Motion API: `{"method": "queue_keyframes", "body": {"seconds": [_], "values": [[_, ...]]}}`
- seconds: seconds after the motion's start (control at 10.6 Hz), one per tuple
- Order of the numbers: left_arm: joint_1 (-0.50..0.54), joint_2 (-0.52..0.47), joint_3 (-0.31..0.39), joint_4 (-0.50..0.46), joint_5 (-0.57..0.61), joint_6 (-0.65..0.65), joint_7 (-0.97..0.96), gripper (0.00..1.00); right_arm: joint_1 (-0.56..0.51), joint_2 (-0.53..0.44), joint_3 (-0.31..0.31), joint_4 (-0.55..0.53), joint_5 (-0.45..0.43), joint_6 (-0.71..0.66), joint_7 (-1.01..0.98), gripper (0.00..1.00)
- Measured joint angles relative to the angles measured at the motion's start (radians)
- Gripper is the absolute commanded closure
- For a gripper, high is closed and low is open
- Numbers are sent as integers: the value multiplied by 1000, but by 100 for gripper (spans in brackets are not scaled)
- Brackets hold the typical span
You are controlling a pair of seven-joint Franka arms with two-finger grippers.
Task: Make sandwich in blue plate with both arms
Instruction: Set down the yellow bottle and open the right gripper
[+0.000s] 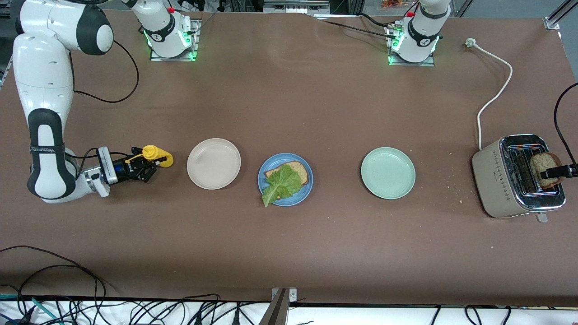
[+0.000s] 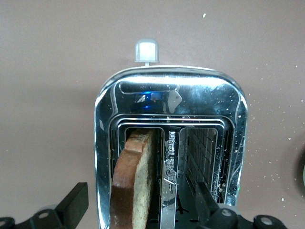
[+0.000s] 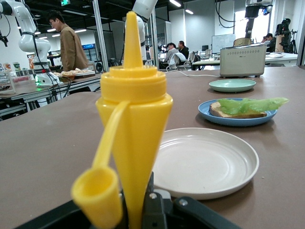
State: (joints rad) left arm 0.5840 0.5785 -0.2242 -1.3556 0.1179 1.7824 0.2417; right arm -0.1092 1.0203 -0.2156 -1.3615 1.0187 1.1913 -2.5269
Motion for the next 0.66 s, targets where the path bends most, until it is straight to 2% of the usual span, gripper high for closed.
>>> {"method": "queue_keyframes", "body": {"seconds": [0.09, 0.28, 0.38, 0.47, 0.56, 0.66], "values": [[0, 2, 1, -9, 0, 0, 0, 15, -5, 11, 0, 0, 11, 0, -6, 89], [4, 14, 4, -16, 0, 0, 0, 61, -12, 41, 1, 0, 39, 0, -14, 77], [7, 20, 5, -16, 0, 0, 0, 81, -13, 53, 1, 0, 42, 0, -19, 56], [8, 24, 8, -16, 0, 0, 0, 96, -13, 62, 2, 0, 45, 0, -21, 12], [8, 24, 11, -16, 0, 0, 0, 100, -13, 67, 3, 0, 46, 0, -21, 0], [8, 24, 12, -15, 1, 0, 0, 100, -13, 69, 3, 0, 47, 0, -21, 0]]}}
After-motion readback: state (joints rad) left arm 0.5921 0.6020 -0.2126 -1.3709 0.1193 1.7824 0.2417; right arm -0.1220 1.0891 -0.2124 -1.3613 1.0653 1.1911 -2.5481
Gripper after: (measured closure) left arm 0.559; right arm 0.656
